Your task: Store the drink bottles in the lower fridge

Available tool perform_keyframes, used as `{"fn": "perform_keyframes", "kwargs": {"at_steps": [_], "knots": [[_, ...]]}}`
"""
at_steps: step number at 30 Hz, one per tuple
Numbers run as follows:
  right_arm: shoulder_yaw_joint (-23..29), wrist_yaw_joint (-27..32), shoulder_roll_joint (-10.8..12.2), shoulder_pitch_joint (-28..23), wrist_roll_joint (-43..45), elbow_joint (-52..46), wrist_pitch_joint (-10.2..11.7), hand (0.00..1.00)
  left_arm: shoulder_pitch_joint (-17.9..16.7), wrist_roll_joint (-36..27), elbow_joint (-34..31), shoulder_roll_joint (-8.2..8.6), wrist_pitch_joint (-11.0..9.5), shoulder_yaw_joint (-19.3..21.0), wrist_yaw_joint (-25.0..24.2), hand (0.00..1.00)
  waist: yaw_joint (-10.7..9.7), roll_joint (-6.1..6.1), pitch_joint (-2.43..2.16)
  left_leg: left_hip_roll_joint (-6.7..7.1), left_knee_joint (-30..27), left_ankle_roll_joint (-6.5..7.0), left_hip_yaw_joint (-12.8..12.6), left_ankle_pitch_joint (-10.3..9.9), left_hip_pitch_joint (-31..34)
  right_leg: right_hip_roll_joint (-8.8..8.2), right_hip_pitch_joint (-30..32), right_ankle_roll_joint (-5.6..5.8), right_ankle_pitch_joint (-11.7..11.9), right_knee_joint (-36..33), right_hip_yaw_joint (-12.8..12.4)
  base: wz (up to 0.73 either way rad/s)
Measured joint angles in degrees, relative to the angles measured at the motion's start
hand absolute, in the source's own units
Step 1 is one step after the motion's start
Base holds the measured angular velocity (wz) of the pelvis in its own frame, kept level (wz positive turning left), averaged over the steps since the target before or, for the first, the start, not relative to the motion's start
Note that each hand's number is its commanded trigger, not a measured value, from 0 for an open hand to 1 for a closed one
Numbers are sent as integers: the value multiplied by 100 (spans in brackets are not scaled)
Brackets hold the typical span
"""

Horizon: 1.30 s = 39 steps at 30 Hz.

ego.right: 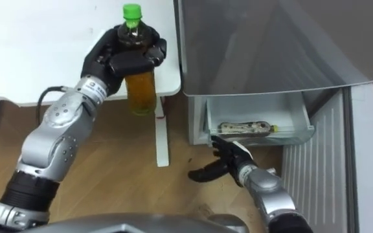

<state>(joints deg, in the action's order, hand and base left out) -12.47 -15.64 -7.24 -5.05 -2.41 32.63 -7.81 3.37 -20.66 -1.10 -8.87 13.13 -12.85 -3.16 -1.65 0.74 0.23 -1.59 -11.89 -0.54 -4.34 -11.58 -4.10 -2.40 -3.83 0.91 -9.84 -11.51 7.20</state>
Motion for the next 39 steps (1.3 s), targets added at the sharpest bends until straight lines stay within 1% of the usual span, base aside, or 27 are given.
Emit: {"fn": "perform_keyframes", "kwargs": {"at_steps": [3, 4, 5, 8, 12, 15, 16, 17, 20, 22, 25, 30, 32, 34, 39], "knots": [[-30, -146, 11, 8, -6, -294, 118, 0, -39, 1, 2, 2, -43, -143, -252, 100, 12, -11, 6, 3, 4, 0, 29, 0, -41, -2, -57, 0, 0, 5, 16, 4], [-51, -222, 12, 21, -6, -307, 210, 0, -87, 2, 4, 5, -112, -192, -363, 100, 18, -17, 8, 4, 7, 0, 32, 0, -72, -2, -100, 0, 0, 30, 29, 5], [-72, -282, 11, 20, -5, -337, 231, 0, -110, 2, 4, 3, -166, -255, -457, 100, 16, -20, 7, 4, 7, 0, 47, 0, -75, -1, -117, 0, 0, 61, 43, 5], [-143, -446, 6, 23, -9, -361, 232, 0, -184, -7, 33, 9, -244, -394, -646, 100, 12, -32, 17, 5, 7, 0, 68, 0, -66, -2, -126, 0, 0, 67, 67, 5], [-268, -665, 7, 39, -10, -432, 248, 0, -186, -7, 219, 14, -278, -550, -780, 100, 32, -26, 27, 10, 7, 0, 60, 0, -69, -7, -115, 0, 0, 54, 56, 0], [-271, -859, 12, 89, -10, -468, 282, 0, -195, -46, 333, 5, -278, -617, -884, 100, 28, 13, 71, 14, 6, 0, 61, 0, -52, -14, -104, 1, -1, 56, 73, 0], [-272, -927, 7, 112, -11, -488, 282, 0, -200, -169, 338, -15, -278, -658, -890, 100, 22, 32, 94, 14, 7, 0, 61, 0, -37, -15, -93, 1, -1, 66, 78, 0], [-292, -963, 10, 122, -30, -510, 282, 0, -205, -344, 338, -17, -278, -698, -897, 100, 27, 43, 101, 14, 7, 1, 59, 0, -24, -14, -89, 2, -1, 75, 78, 0], [-341, -1129, 27, 156, -64, -519, 298, 0, -208, -798, 338, -9, -330, -774, -1001, 100, 26, 41, 101, 17, 7, 1, 59, -1, -27, -17, -94, 4, -2, 76, 80, 0], [-406, -1206, 23, 180, -79, -524, 308, 0, -208, -896, 337, 5, -402, -786, -1057, 100, 21, 40, 100, 15, 7, 1, 54, -1, -27, -16, -93, 4, -2, 78, 81, 0], [-442, -1315, 23, 183, -206, -544, 308, 0, -208, -906, 338, 16, -481, -808, -1112, 100, 18, 38, 99, 15, 9, 1, 44, -1, -29, -17, -96, 4, -2, 81, 81, 0], [-488, -1483, 22, 195, -279, -847, 307, 0, -208, -907, 396, 16, -506, -875, -1268, 100, 19, 39, 100, 15, 18, 1, 40, -1, -54, -18, -113, 4, -2, 74, 83, 0], [-489, -1587, -2, 194, -402, -867, 307, 0, -209, -908, 401, 15, -573, -879, -1306, 100, 20, 39, 100, 15, 16, 1, 40, -1, -51, -19, -113, 4, -2, 68, 89, 0], [-494, -1627, -5, 194, -482, -869, 307, 0, -209, -907, 401, 12, -619, -874, -1343, 100, 28, 39, 99, 15, 18, 1, 40, -2, -45, -18, -111, 6, -3, 69, 86, 0], [-569, -1633, -31, 190, -680, -869, 305, 0, -209, -907, 401, 6, -653, -875, -1365, 100, 29, 38, 99, 15, 25, 0, 40, -3, -47, -16, -108, 8, -5, 67, 88, 0]]}}
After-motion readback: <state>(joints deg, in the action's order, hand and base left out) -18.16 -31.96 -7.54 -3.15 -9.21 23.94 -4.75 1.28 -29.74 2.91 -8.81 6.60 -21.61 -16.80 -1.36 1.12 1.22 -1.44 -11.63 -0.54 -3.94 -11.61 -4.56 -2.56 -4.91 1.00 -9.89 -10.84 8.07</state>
